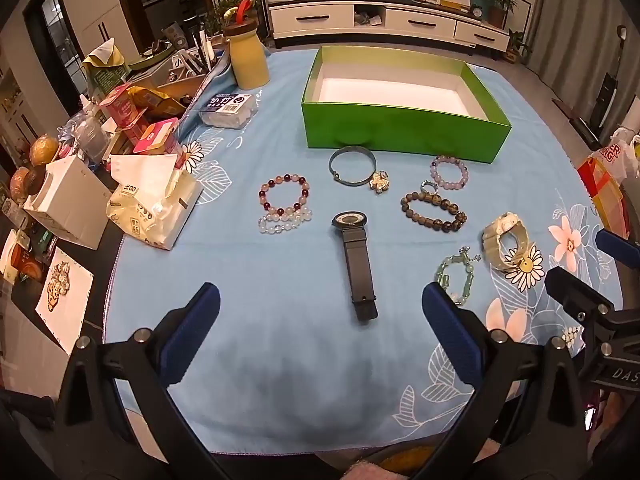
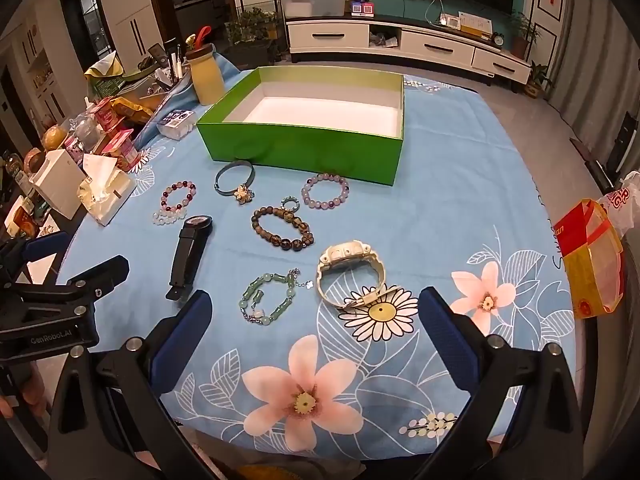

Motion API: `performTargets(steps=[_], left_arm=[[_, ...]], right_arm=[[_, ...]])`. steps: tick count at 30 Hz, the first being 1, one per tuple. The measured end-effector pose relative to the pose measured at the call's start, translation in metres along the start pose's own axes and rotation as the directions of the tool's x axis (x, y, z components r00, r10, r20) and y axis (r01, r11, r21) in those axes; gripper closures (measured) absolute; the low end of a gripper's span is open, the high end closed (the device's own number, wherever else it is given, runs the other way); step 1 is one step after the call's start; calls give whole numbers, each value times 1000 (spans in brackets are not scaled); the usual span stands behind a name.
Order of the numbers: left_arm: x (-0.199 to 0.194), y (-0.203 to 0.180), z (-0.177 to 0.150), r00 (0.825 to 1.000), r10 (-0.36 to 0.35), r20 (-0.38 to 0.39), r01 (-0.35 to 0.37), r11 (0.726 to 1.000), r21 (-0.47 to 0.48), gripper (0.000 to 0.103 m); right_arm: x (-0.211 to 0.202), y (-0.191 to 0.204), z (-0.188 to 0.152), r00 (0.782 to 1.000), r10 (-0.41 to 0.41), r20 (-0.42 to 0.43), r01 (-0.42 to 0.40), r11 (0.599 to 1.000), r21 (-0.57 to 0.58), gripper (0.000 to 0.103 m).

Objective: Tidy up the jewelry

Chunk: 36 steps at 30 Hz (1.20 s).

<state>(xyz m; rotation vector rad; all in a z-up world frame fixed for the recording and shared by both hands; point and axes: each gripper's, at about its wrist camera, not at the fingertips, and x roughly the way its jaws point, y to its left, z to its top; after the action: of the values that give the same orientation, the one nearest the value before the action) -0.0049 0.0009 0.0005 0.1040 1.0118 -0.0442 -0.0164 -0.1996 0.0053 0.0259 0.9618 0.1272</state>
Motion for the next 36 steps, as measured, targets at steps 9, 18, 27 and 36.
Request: performTargets(steps=[9,18,27,36], left_arm=[[2,-1,0,1000,-1,-7,1,1000,2,2],[1,-1,0,1000,-1,-7,1,1000,1,2],[0,-5,-1,1000,1,-5,-1,1000,7,2],[0,-6,-1,1000,1,-5,-1,1000,11,2]], right_arm=[[-3,2,0,1000,6,-1,-6,1000,1,1],[-3,-2,-3,1000,15,-3,-15,1000,11,1],[-6,-2,-1,1000,18,-1,-18,1000,11,1],[-7,1,0,1000,16,1,-16,1000,4,1]])
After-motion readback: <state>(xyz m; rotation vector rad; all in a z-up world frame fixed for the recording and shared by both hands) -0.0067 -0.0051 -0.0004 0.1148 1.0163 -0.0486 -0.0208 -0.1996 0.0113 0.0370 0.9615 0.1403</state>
